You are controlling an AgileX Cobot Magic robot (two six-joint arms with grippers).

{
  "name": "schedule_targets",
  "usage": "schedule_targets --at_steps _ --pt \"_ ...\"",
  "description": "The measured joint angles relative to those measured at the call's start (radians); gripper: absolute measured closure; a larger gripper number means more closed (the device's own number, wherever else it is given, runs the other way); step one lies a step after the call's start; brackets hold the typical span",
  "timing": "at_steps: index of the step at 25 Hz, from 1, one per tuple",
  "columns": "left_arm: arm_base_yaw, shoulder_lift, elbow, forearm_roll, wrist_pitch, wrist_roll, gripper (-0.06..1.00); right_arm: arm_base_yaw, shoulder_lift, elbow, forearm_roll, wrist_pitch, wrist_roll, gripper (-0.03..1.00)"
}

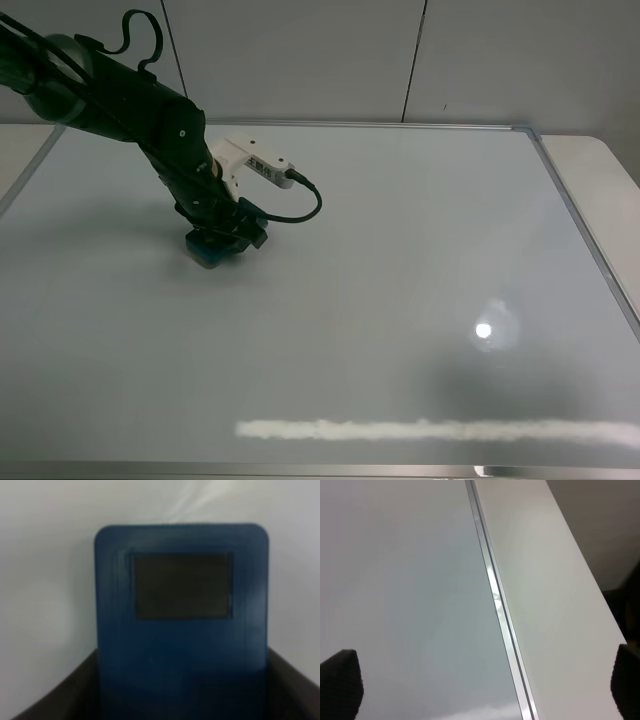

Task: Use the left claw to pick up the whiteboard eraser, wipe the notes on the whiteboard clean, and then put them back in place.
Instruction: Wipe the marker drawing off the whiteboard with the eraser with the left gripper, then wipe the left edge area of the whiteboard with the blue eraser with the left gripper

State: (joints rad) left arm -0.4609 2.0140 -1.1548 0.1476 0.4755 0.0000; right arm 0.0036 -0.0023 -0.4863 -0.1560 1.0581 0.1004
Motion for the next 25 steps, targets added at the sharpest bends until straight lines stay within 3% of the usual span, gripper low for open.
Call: schedule_targets --at_steps 8,14,18,25 --pt "0.208 -0.124 0.005 0.026 0.165 -0.028 0.4 0.0 0.0 0.0 0.0 0.0 0.0 -0.02" --pt "0.312 -0.226 0.02 0.049 0.254 -0.044 0.4 0.0 0.0 0.0 0.0 0.0 0.0 -0.02" --pt "0.377 -0.315 0.117 0.049 0.235 -0.069 0.4 0.0 0.0 0.0 0.0 0.0 0.0 -0.02" --pt "0.449 -0.416 0.29 0.023 0.097 -0.085 0.4 0.0 0.0 0.0 0.0 0.0 0.0 -0.02"
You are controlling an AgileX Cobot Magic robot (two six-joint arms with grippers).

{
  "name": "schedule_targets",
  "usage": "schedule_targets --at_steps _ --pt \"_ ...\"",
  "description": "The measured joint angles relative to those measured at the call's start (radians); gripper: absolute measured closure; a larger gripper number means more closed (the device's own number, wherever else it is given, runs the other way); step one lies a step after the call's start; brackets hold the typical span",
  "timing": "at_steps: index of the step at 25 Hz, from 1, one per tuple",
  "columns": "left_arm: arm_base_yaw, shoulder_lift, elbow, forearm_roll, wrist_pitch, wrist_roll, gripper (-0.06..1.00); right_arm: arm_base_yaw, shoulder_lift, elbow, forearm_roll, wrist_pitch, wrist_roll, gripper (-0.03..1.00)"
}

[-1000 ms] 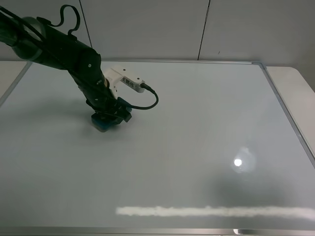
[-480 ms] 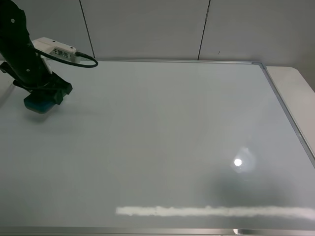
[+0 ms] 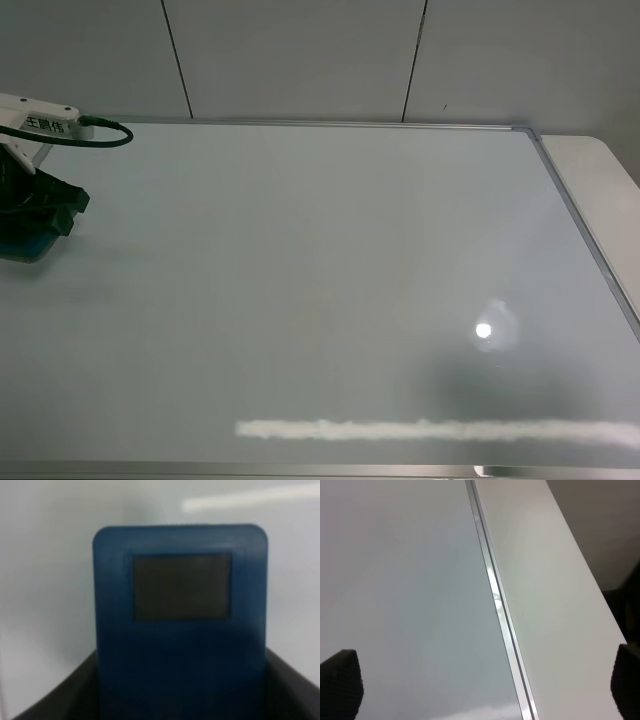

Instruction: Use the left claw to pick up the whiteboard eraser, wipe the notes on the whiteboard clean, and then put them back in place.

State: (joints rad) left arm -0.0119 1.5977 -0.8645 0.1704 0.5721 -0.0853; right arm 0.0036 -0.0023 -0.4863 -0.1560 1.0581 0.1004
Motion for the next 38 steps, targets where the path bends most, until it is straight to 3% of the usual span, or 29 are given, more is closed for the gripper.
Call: schedule_targets --at_steps 9,29,31,33,34,38 --pt "-0.11 0.096 0.002 -0.08 -0.123 -0.04 0.4 0.0 0.0 0.0 0.0 0.0 0.0 -0.02" --pt "-0.118 0.153 0.003 -0.105 -0.182 -0.062 0.4 0.0 0.0 0.0 0.0 0.0 0.0 -0.02" --pt "-0.118 0.153 0.003 -0.106 -0.186 -0.062 0.33 0.0 0.0 0.0 0.0 0.0 0.0 -0.02" --pt "-0.118 0.153 0.003 -0.11 -0.187 -0.062 0.11 0.0 0.0 0.0 0.0 0.0 0.0 -0.02" --pt "-0.118 0.153 0.003 -0.112 -0.186 -0.062 0.05 0.0 0.0 0.0 0.0 0.0 0.0 -0.02" --pt "-0.118 0.153 0.003 -0.115 -0.181 -0.056 -0.04 0.0 0.0 0.0 0.0 0.0 0.0 -0.02"
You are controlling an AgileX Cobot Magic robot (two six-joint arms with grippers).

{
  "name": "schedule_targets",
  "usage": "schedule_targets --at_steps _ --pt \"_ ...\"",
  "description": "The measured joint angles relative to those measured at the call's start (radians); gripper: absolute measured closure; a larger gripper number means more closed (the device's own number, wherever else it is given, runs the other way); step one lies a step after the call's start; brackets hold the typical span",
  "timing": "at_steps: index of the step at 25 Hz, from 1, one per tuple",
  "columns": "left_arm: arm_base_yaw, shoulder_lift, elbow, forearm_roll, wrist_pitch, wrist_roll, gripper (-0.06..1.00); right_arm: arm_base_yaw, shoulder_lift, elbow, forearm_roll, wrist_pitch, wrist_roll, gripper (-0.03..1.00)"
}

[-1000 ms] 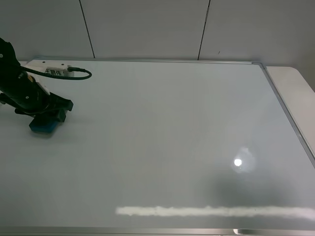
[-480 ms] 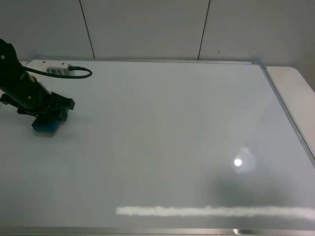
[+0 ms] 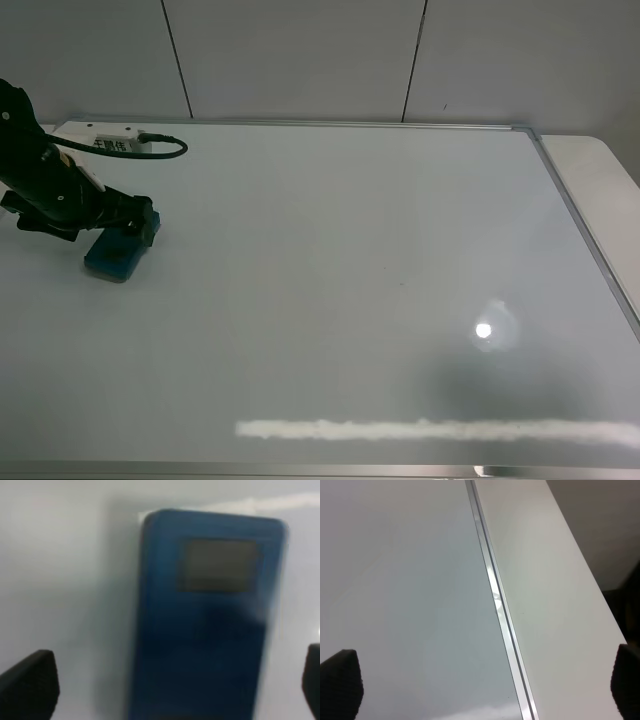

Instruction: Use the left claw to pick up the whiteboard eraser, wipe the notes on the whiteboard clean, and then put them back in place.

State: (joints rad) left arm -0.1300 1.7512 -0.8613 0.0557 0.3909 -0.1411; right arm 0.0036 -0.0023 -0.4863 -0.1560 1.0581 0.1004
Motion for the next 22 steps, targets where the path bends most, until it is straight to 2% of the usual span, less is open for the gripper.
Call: schedule_targets --at_steps 13,17,22 --pt "0.0 -0.048 0.001 -0.003 0.018 0.005 -0.04 0.0 0.0 0.0 0.0 0.0 0.0 -0.02" --pt "0.0 -0.197 0.001 -0.003 0.036 0.008 -0.04 0.0 0.0 0.0 0.0 0.0 0.0 -0.02" --pt "0.0 -0.479 0.001 -0.003 0.069 0.01 -0.04 0.0 0.0 0.0 0.0 0.0 0.0 -0.02"
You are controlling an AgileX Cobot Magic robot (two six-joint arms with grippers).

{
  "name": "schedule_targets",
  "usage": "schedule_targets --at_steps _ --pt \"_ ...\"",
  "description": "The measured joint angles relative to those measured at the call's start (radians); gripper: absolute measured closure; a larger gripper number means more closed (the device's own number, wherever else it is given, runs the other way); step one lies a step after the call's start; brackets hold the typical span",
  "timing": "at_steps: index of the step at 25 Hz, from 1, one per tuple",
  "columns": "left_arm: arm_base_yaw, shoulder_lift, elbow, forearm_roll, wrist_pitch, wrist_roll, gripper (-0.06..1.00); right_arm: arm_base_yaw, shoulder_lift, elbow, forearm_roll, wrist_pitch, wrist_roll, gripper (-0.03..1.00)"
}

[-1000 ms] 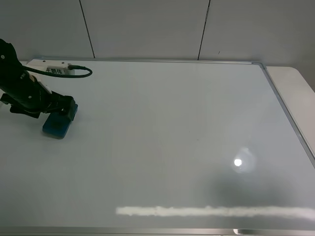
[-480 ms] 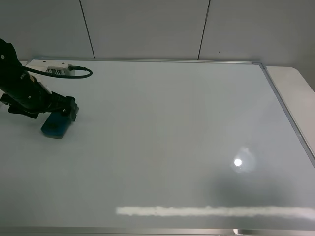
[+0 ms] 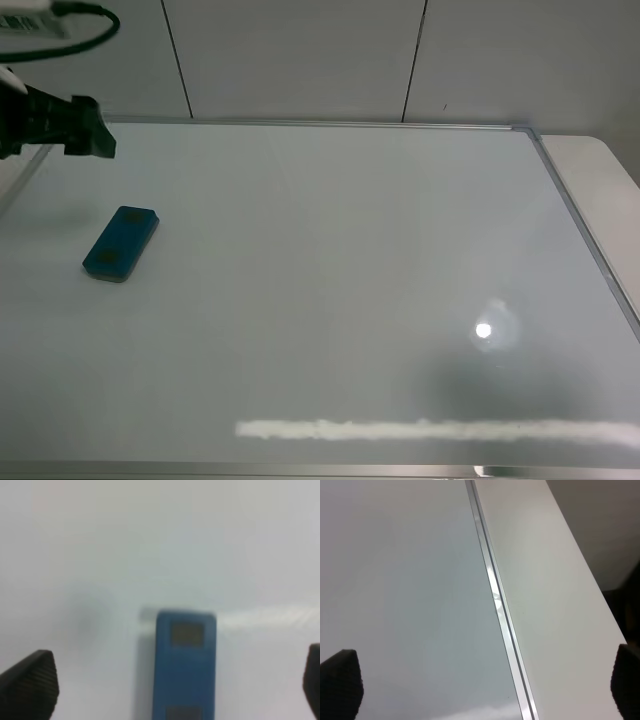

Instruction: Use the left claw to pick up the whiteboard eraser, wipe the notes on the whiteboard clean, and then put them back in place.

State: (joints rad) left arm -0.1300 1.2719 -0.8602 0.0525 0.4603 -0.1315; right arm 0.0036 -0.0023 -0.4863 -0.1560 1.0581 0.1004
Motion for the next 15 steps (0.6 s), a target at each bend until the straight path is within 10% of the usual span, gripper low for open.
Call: schedule_targets --at_steps 15 --pt "0.0 -0.718 0.001 0.121 0.167 0.002 -0.04 0.0 0.0 0.0 0.0 0.0 0.0 -0.02"
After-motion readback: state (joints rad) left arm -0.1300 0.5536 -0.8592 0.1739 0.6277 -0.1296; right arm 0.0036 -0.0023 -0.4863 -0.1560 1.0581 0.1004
